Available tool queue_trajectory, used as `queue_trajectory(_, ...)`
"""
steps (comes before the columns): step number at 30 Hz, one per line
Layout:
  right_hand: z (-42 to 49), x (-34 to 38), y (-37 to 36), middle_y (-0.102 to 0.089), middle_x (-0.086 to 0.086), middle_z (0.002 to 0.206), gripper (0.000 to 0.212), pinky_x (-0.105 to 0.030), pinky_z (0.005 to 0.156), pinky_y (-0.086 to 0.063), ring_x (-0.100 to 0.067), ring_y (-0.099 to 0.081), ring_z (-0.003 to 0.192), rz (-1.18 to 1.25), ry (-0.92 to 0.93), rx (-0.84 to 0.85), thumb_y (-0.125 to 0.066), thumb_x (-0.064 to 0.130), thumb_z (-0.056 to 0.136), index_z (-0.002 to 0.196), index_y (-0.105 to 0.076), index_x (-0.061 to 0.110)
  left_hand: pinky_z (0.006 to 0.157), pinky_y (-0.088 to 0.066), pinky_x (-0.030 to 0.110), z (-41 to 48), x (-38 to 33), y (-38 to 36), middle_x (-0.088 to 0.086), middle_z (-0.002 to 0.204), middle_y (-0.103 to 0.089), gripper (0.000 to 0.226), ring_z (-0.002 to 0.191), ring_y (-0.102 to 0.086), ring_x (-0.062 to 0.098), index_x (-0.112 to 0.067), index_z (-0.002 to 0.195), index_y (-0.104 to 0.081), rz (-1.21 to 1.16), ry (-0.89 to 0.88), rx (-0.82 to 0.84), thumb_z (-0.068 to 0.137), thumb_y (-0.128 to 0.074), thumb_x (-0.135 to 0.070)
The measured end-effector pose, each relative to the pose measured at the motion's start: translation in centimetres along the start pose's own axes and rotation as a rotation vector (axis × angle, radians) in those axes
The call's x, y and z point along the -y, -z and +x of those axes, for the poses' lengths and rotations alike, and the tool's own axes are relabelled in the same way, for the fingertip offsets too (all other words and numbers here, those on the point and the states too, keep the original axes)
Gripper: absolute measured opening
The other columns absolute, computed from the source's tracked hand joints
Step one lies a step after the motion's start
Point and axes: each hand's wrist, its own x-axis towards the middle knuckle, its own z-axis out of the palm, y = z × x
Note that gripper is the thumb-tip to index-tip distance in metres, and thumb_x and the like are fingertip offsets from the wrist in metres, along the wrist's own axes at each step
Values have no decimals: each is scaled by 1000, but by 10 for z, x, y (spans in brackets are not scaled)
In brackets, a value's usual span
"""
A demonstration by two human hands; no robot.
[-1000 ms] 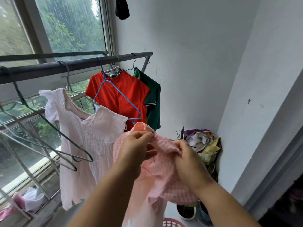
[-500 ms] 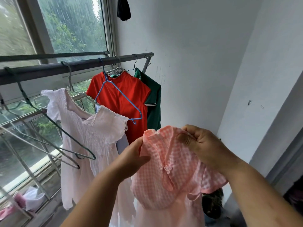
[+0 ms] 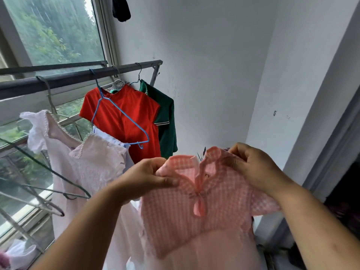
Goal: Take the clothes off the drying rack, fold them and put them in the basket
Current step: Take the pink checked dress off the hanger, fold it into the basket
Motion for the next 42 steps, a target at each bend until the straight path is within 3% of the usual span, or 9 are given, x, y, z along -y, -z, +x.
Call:
queue_trajectory(5,0,-10,6,-70,6,79,38,-29,72,-48,-10,-64,76,27,-32,-28,-60,62,76,82,-64,25,65,-42,27,6,-4,15,0,72,-60,37,69,-54,13,-19,77,-71,109,5,119,55,-88,-43)
queue_trajectory(9,-3,-8,3,-70,2,81,37,-28,69,-50,-13,-66,77,27,-37,-36,-66,60,73,88,-60,27,64,-36,30,12,-7,19,2,66,-52,58,65,-48,15,-10,75,-68,175,-47,-97,53,-85,-60)
queue_trajectory(15,-5,6,7,-66,-5,79,28,-30,70,-50,-13,-57,71,163,38,108,-80,42,69,82,-66,22,51,-32,23,11,-23,16,-4,56,-44,29,55,-39,10,-20,63,-65,265,-125,-270,64,-73,-48)
queue_trajectory(19,-6,12,7,-72,-1,83,21,-32,77,-55,-20,-68,79,190,-7,199,-84,29,70,81,-70,19,46,-29,16,10,-27,18,-7,52,-43,22,50,-37,8,-27,57,-65,266,-121,-319,70,-75,-41)
queue_trajectory(22,-3,10,4,-71,-5,82,22,-23,71,-51,-13,-65,72,214,3,58,-74,36,78,79,-69,14,50,-34,23,10,-26,21,-1,54,-48,23,53,-42,10,-24,62,-69,270,-108,-317,71,-73,-45)
queue_trajectory(26,3,4,-1,-71,-1,79,35,-39,74,-53,-20,-67,76,-1,-30,-37,-60,55,85,82,-69,20,56,-37,29,12,-26,20,16,62,-57,36,57,-47,13,-17,69,-71,399,-85,-332,72,-70,-53)
queue_trajectory(32,5,14,-20,-49,2,55,46,-30,52,-34,-14,-45,52,-96,-98,-217,-53,47,95,66,-53,12,50,-34,30,27,-38,-2,-4,53,-50,45,50,-42,13,-16,59,-55,668,-38,-511,84,-65,-52)
queue_trajectory(38,14,28,-35,-43,2,53,47,-29,50,-29,-15,-39,50,16,-199,-263,-51,44,98,61,-43,15,51,-29,32,35,-50,-38,0,51,-43,50,54,-41,20,-14,56,-42,595,65,-589,90,-57,-48)
queue_trajectory(42,13,39,-49,-58,-2,58,39,-19,43,-38,-12,-53,48,237,-243,-194,-60,37,95,68,-57,9,52,-35,32,43,-49,-52,5,55,-48,50,52,-41,20,-2,70,-57,375,118,-517,88,-63,-48)
